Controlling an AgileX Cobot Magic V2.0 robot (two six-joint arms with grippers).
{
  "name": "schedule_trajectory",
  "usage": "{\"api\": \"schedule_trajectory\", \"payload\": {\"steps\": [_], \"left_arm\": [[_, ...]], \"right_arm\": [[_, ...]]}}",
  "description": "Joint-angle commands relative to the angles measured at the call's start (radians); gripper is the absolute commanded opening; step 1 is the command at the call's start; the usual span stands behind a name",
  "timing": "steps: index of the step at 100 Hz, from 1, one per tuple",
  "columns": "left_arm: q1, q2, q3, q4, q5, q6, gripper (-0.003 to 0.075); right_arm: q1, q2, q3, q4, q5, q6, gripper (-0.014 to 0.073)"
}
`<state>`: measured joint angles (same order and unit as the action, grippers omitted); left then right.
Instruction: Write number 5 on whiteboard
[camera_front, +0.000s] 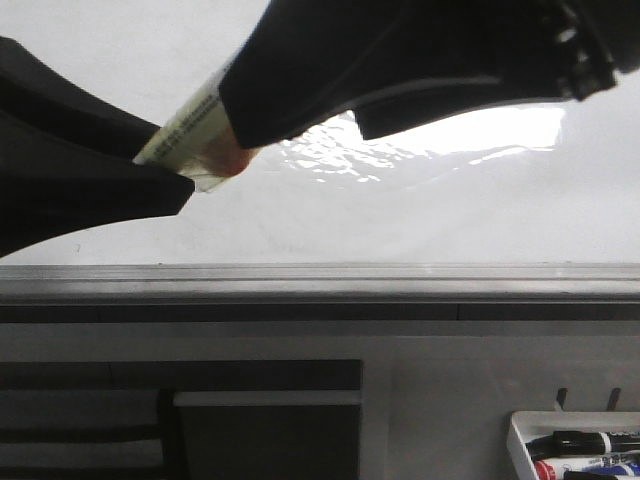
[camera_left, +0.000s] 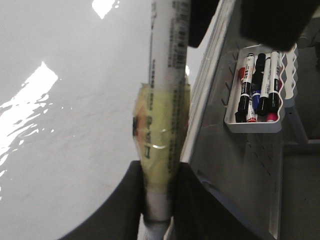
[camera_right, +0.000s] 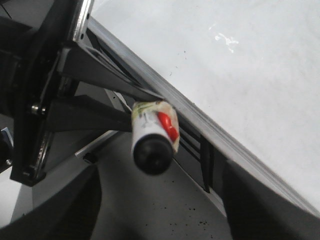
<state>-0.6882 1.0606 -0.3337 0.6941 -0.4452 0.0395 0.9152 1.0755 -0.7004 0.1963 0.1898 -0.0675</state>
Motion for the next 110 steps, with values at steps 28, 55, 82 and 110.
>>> {"api": "schedule_trajectory", "payload": {"steps": [28,55,82,110], "left_arm": [[0.001,-0.010,-0.024,-0.021,-0.073,-0.004,-0.0020],[0.001,-0.010,-0.024,-0.021,-0.073,-0.004,-0.0020],[0.001,-0.010,-0.024,-0.021,-0.080,-0.004,0.0064],[0.001,-0.012,-0.024,-0.081,-0.067,-0.075,0.0428]], "right_arm": [[0.018,0.083,-0.115,-0.001,-0.101,-0.010,0.0376],[0.018,0.083,-0.115,0.006,-0.112,-0.010,-0.0071],[0.018,0.083,-0.115,0.008,-0.110,-0.005,-0.0061],[0.017,0.083,-0.115,0.015,-0.094,0.010,-0.0061]]}}
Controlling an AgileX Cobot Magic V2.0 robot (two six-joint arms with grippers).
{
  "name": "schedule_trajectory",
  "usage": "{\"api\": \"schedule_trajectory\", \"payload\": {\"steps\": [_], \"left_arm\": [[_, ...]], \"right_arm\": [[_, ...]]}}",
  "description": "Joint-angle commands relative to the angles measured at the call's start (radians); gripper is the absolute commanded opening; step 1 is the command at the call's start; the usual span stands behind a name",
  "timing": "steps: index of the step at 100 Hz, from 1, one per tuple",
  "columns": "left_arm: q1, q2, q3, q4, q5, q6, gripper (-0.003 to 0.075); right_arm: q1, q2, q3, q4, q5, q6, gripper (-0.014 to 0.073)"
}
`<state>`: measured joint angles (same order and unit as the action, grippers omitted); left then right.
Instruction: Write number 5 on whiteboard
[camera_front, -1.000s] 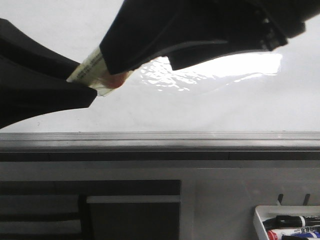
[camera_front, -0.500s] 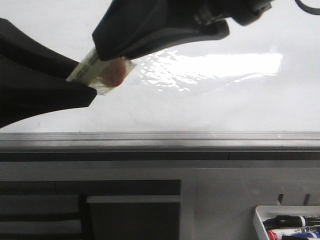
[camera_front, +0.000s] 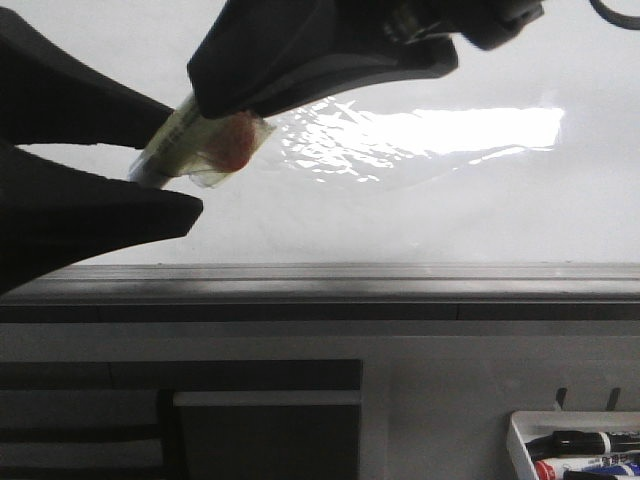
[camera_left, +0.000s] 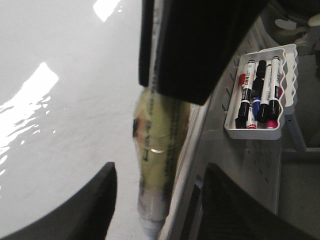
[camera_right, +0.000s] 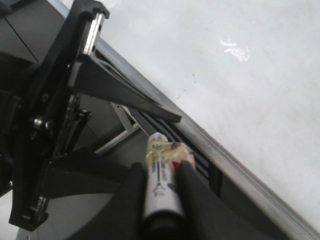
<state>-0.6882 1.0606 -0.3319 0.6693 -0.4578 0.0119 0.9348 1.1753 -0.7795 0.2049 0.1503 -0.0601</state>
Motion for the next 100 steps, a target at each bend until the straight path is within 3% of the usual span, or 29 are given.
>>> {"api": "schedule_trajectory", "payload": {"steps": [1,20,42,77,100], "left_arm": [[0.001,-0.012,-0.026,-0.059,-0.051,-0.051,0.0428],[0.001,-0.070,-0.026,-0.063,0.026,-0.136,0.0419],[0.001,-0.156,-0.026,-0.160,0.173,-0.138,0.0419],[0.001,-0.176,-0.026,-0.236,0.175,-0.138,0.0419],[0.001,-0.176,-0.026,-0.244,0.166,-0.138,0.0419]], "right_arm": [[-0.003,-0.017,-0.035,0.007,-0.052,0.003,-0.0061],[-0.058,-0.017,-0.040,0.039,-0.007,0.003,-0.0061],[-0.146,-0.013,-0.140,0.013,0.080,0.001,-0.0061],[-0.232,0.104,-0.335,-0.023,0.152,-0.051,-0.0061],[-0.249,0.154,-0.343,-0.031,0.140,-0.051,-0.0061]]}}
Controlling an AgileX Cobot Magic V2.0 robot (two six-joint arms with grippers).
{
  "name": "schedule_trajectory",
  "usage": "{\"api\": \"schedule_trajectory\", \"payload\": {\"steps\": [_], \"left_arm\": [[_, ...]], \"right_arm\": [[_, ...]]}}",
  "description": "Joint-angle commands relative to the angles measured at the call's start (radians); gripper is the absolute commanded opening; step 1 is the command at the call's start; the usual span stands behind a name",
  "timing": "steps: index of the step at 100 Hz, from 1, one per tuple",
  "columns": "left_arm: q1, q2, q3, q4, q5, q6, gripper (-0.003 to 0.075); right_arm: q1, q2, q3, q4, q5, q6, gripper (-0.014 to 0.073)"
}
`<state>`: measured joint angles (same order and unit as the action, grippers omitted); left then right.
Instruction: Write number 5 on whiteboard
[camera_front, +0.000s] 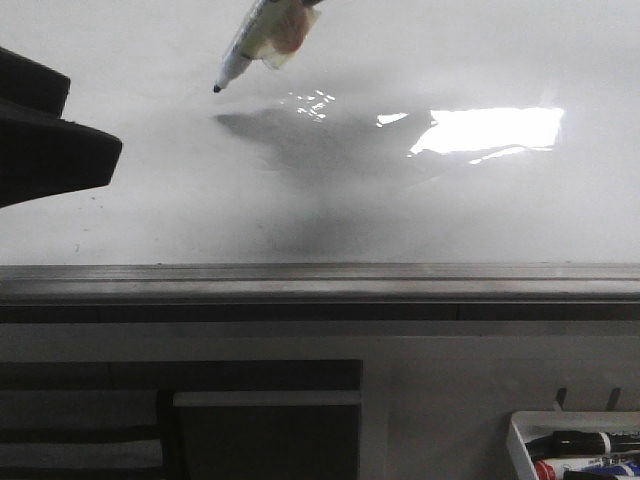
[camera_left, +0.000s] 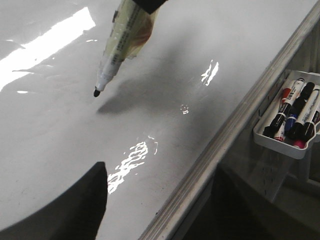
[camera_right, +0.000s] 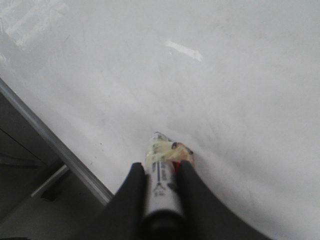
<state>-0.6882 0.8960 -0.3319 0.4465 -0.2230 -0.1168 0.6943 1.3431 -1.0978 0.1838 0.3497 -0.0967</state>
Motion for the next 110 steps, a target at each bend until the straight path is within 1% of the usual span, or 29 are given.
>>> {"api": "schedule_trajectory", "payload": {"steps": [1,24,43,54,63,71,82,89,100,110], "left_arm": [[0.001,-0.012,-0.026,-0.021,-0.069,-0.009,0.0419],[0.001,-0.012,-0.026,-0.021,-0.071,-0.009,0.0419],[0.001,-0.012,-0.026,-0.021,-0.070,-0.009,0.0419],[0.001,-0.012,-0.026,-0.021,-0.070,-0.009,0.0419],[0.001,-0.012,-0.026,-0.021,-0.070,-0.009,0.0419],[0.001,-0.012,-0.026,-0.021,-0.070,-0.009,0.0419],[0.001,-0.014,-0.026,-0.021,-0.070,-0.009,0.0419],[0.001,-0.014,-0.026,-0.021,-0.070,-0.009,0.0419],[0.001,-0.014,-0.026,-0.021,-0.065,-0.009,0.0419],[0.001,-0.014,-0.026,-0.021,-0.062,-0.009,0.0419]], "right_arm": [[-0.008,-0.014,-0.021,-0.010,-0.059,-0.014,-0.0061],[-0.004,-0.004,0.105,0.026,-0.046,-0.013,-0.0061],[-0.005,-0.029,0.110,0.026,-0.096,-0.013,-0.0061],[-0.036,-0.048,0.114,0.022,-0.017,-0.013,-0.0060],[-0.039,-0.050,0.120,0.022,0.034,-0.013,-0.0061],[-0.009,-0.032,0.136,0.022,0.019,-0.014,-0.0061],[0.041,0.018,0.117,0.022,-0.048,-0.014,-0.0061],[0.043,0.033,0.092,0.036,-0.080,-0.012,-0.0061],[0.048,-0.002,0.052,0.048,-0.060,-0.012,-0.0061],[0.051,-0.056,0.042,0.044,-0.069,-0.014,-0.0061]]}}
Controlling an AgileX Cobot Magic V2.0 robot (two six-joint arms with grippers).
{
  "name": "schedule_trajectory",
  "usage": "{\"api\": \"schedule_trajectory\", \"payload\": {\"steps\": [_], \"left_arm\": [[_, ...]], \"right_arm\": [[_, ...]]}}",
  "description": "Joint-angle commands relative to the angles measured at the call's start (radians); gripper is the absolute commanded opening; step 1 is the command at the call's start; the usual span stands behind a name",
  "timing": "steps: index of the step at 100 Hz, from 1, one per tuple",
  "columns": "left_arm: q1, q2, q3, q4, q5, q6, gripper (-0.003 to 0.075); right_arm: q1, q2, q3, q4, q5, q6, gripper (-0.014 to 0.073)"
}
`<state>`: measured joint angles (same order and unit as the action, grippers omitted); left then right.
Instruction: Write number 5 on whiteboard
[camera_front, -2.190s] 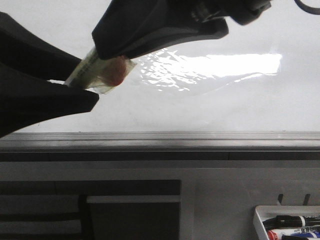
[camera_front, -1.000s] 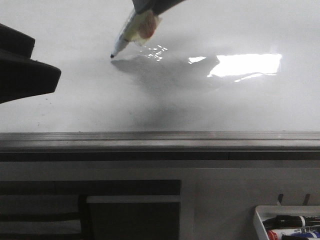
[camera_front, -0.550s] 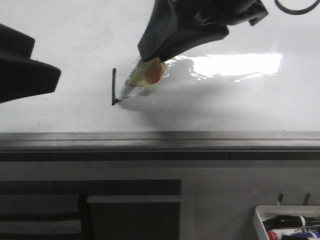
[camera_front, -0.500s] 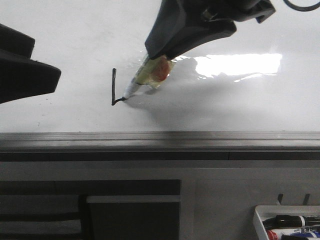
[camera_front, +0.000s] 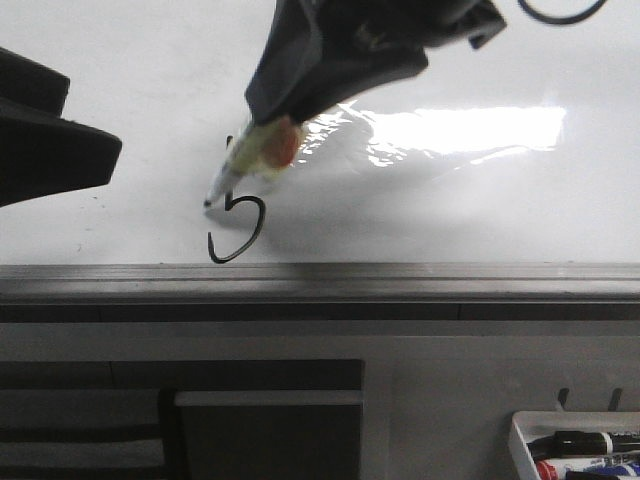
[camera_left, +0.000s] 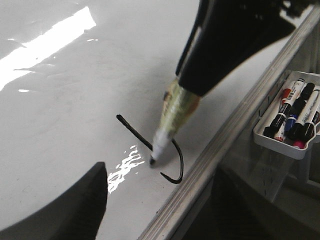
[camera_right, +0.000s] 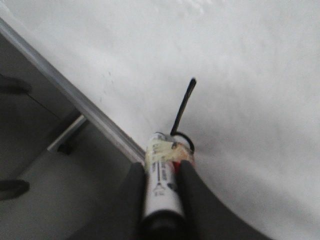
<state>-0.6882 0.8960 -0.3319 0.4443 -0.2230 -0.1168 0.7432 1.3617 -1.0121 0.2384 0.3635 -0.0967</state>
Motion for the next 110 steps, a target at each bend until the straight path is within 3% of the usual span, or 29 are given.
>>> {"api": "schedule_trajectory", "payload": {"steps": [1,66,91,110], "left_arm": [[0.001,-0.014,-0.026,-0.019,-0.062,-0.009,0.0419],[0.001,-0.014,-0.026,-0.019,-0.064,-0.009,0.0419],[0.001,-0.014,-0.026,-0.019,-0.062,-0.009,0.0419],[0.001,-0.014,-0.026,-0.017,-0.066,-0.009,0.0419]], "right_arm": [[0.002,-0.078,-0.043,-0.016,-0.083,-0.014,-0.0061],[-0.066,-0.026,-0.043,-0.023,-0.135,-0.014,-0.0061],[-0.137,-0.059,-0.037,-0.053,-0.039,-0.014,-0.0060],[-0.144,-0.078,-0.037,-0.058,-0.053,-0.014,-0.0061]]}}
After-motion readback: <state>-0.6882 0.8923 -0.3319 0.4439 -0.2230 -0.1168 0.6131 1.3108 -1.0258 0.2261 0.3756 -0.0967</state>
